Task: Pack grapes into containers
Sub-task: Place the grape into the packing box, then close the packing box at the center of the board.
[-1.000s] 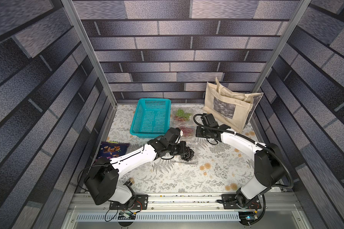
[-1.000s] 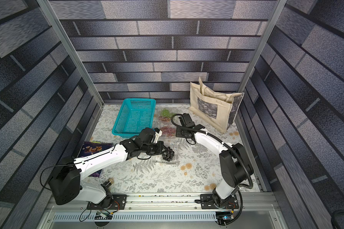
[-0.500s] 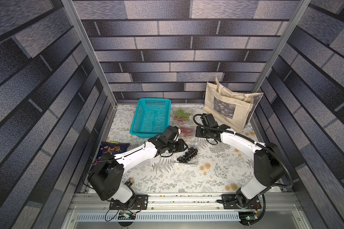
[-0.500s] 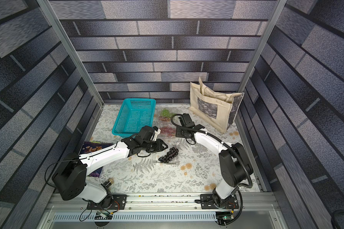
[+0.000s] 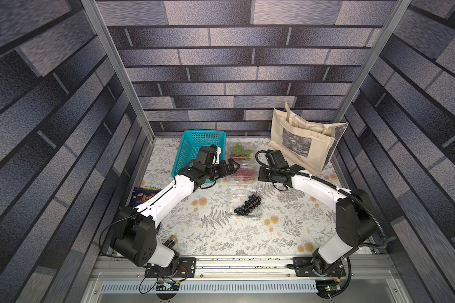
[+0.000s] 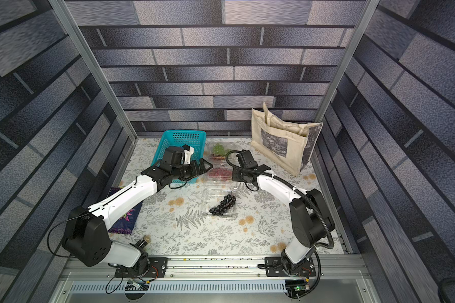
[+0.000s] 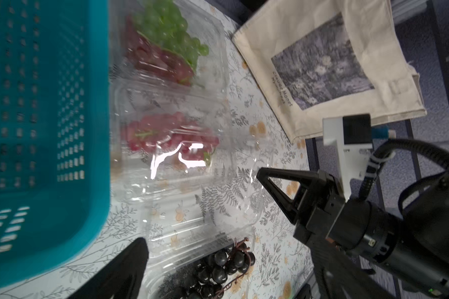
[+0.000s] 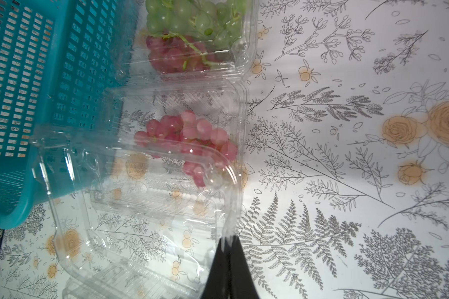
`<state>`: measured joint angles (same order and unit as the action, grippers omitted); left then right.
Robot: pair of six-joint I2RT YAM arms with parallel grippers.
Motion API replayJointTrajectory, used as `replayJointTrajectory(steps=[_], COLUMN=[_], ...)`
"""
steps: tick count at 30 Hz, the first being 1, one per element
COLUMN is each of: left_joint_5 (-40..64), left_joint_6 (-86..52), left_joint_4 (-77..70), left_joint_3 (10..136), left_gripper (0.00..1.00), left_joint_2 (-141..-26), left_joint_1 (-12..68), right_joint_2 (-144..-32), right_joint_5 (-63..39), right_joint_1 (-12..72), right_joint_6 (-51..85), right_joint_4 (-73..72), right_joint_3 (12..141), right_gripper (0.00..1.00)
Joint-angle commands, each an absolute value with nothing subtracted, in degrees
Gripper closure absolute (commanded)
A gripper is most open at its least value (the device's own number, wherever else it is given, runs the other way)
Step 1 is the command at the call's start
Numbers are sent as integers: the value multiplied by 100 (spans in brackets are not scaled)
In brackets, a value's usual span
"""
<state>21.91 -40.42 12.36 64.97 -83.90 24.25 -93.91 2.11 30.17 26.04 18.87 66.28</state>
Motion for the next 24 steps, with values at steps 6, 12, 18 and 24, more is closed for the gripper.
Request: replayJointTrajectory(steps=[6, 12, 18, 24], left_joint_5=[2646, 2853, 3062, 3554], left_joint_6=[-3705, -3578, -3594, -3623], left_joint_4=[1537, 1521, 1395, 1127], left_joint_3=[7468, 7929, 8179, 8288], left_gripper=[0, 0, 0, 0], left_joint_2=[-9285, -9978, -10357, -10495], left_joint_1=[2111, 2083, 1964, 1930], right_joint_2=[-9225, -9255, -9281, -9475], right_joint_5=[-33, -167, -270, -155], right_joint_1=[2981, 2981, 2981, 2980], right_joint_6=[2310, 2148, 2053, 1991], right_joint_4=[1443, 1371, 1285, 1391], right_joint_3=[6646, 6712, 6684, 6825], right_gripper=[100, 100, 100, 99])
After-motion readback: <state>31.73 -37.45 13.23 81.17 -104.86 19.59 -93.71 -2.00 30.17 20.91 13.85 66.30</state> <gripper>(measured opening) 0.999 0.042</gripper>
